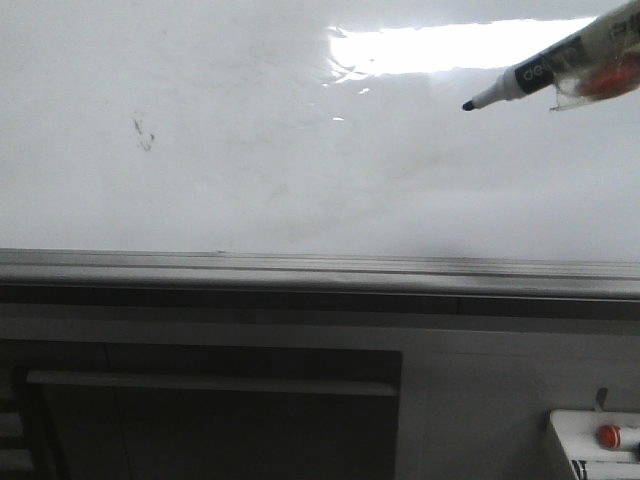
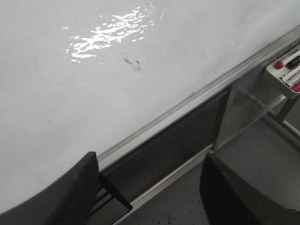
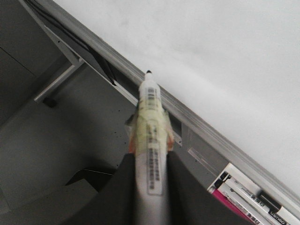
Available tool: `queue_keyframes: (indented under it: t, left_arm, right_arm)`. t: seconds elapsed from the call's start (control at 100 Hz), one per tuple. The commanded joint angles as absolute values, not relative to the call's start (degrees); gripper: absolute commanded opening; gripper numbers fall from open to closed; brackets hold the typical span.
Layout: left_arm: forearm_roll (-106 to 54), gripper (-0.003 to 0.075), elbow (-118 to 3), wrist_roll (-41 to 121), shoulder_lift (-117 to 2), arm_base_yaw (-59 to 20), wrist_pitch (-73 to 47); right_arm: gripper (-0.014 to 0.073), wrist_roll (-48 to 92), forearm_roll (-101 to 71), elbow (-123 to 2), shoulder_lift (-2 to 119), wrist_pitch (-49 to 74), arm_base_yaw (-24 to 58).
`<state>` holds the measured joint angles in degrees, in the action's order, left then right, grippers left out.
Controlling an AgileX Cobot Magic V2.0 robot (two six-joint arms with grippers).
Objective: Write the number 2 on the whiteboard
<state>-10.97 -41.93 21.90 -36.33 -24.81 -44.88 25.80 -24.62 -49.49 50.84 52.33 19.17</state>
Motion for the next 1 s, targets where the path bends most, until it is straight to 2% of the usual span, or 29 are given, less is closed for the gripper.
queue_keyframes:
  t: [0.0,0.16,0.32,0.52,0.74,0.99]
  left_arm:
    - [-12.26,0.0431,-43.05,21.08,-36.25,-24.59,-40.08]
    - [-12.26,0.0431,-43.05,21.08,-36.25,-24.59,-38.56]
    - [-12.26,0.0431,-43.05,21.08,-36.25,-24.59,-37.27]
    - [-12.26,0.0431,-43.05,21.08,-36.25,-24.59,-37.03]
    - [-12.26,0.0431,-43.05,21.08,-36.25,-24.59,-36.88]
    - [-12.0,0.0431,-43.05,21.08,-36.25,-24.59,-35.53]
  right_arm:
    - [0.0038,25.69,-26.86,-50.92,50.71,49.39,18.74]
    - [0.0038,25.69,-32.56,-52.01,53.46,45.84,18.74]
    - [0.0038,25.92,-32.44,-58.68,60.72,50.08,18.74]
    - [0.0038,26.39,-31.06,-67.59,69.21,51.9,20.37]
    - [0.0038,24.43,-25.0,-73.19,74.25,48.91,27.09]
    - [0.0038,24.34,-23.07,-77.02,79.7,50.9,27.08]
